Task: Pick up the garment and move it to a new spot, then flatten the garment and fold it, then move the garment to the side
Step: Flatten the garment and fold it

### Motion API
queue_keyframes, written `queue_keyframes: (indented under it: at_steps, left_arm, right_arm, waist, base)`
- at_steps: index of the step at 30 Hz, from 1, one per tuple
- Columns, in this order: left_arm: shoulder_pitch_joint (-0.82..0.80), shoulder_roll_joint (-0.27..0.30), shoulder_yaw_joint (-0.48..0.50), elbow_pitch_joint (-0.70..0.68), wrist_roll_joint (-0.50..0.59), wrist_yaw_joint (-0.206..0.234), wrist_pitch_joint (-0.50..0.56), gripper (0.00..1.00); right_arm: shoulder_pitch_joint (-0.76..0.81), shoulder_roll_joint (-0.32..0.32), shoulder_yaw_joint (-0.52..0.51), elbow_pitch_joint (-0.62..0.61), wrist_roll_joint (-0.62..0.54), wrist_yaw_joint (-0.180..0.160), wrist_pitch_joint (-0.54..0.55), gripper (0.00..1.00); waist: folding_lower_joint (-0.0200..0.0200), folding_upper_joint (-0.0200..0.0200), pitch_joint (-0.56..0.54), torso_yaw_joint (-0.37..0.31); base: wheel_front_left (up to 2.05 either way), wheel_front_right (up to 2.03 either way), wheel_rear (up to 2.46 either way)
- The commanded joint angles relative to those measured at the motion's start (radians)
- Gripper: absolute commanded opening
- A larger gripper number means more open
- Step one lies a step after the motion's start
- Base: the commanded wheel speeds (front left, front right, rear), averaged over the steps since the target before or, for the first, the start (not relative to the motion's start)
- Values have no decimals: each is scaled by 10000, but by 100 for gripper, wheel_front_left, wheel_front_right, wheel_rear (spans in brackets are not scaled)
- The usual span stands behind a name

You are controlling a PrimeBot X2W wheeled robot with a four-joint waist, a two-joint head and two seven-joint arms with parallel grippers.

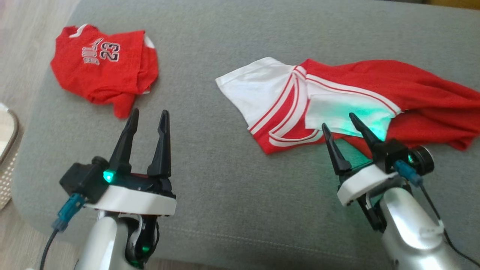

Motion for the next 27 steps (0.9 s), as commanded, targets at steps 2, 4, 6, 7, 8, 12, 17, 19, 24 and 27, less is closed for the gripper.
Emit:
queue_keyframes:
  at_steps: [2, 4, 6, 7, 8, 12, 17, 19, 24, 27]
  left_arm:
    - [-466, 38, 274, -283, -64, 61, -55, 100]
    - [-513, 38, 232, -265, -116, 76, -55, 100]
    - [-542, 38, 195, -256, -169, 98, -55, 100]
    - [-552, 38, 184, -256, -191, 113, -55, 100]
    - [-559, 38, 176, -256, -223, 131, -55, 100]
    - [-595, 38, 155, -266, -288, 152, -55, 100]
    - [-645, 38, 107, -270, -340, 211, -55, 100]
    - [-660, 38, 102, -252, -342, 229, -55, 100]
    - [-645, 38, 146, -152, -351, 235, -55, 100]
    - [-563, 38, 149, -64, -359, 214, -55, 100]
  right_arm:
    - [-431, -40, 185, 13, 43, 75, -21, 100]
    - [-630, -55, 95, 406, 19, 75, -23, 100]
    - [-797, -60, -17, 773, 17, 75, -15, 100]
    - [-876, -68, -57, 942, 4, 75, -14, 100]
    - [-951, -71, -111, 1097, 3, 75, -15, 100]
    - [-1215, -42, -287, 1643, 29, 75, 8, 100]
    - [-1432, 0, -368, 2210, 115, 75, 27, 100]
    - [-1508, 38, -324, 2391, 206, 75, 33, 27]
    - [-1610, 100, -150, 2255, 455, 75, -30, 0]
    - [-1514, 71, -49, 1559, 549, 75, -56, 0]
  waist:
    - [0, 0, 169, 185]
    - [0, 0, 257, 295]
    - [0, 0, 340, 389]
    - [0, 0, 380, 426]
    - [0, 0, 416, 460]
    - [0, 0, 556, 546]
    - [0, 0, 647, 566]
    - [0, 0, 639, 535]
    - [0, 0, 420, 346]
    - [0, 0, 61, 159]
  base:
    - [0, 0, 0]
    - [0, 0, 0]
    - [0, 0, 0]
    - [0, 0, 0]
    - [0, 0, 0]
    - [0, 0, 0]
    - [0, 0, 0]
    - [0, 0, 0]
    - [0, 0, 0]
    - [0, 0, 0]
